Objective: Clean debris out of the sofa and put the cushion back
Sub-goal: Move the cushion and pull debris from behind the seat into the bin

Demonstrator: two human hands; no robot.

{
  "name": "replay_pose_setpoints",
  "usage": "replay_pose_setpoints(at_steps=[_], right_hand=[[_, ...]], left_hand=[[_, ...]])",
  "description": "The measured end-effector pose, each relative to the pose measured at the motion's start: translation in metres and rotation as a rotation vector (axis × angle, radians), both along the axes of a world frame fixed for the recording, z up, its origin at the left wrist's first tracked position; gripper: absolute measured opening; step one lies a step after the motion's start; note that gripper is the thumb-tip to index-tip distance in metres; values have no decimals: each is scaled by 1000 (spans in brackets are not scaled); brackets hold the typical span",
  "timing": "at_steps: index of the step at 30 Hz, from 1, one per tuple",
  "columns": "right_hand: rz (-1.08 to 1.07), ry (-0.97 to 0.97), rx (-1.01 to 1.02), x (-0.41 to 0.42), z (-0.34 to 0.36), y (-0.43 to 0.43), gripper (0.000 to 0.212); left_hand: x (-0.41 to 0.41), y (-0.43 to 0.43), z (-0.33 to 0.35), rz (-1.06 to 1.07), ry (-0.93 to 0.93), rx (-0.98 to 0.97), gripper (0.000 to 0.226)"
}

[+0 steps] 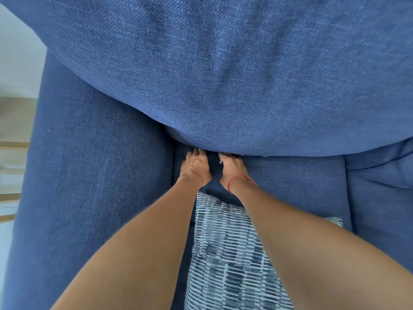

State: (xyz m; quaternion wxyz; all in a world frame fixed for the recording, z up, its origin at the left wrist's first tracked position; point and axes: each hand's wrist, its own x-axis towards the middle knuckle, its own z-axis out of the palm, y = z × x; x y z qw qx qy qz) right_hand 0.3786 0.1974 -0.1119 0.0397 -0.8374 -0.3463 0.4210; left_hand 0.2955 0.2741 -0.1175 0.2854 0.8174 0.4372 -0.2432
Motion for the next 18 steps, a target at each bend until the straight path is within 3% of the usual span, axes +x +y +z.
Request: replay_pose_setpoints(at_steps=[3,4,7,12,18], right_hand=[[-72,-69,145,-3,16,-18,24],[-80,-85,167,-5,24,-24,18],[-51,-115,196,-9,55,-37,20],[-70,-121,246,-18,113,-26,27],[12,-39,334,-75,161,8,25]], left_hand=[[-13,-16,18,149,-163,16,37],[-19,-25,26,203,-203,16,29],[-38,-51,57,345,-251,-11,18],[-59,-61,117,508,-316,-12,21],[-117,-31,165,605,-376,191,19]])
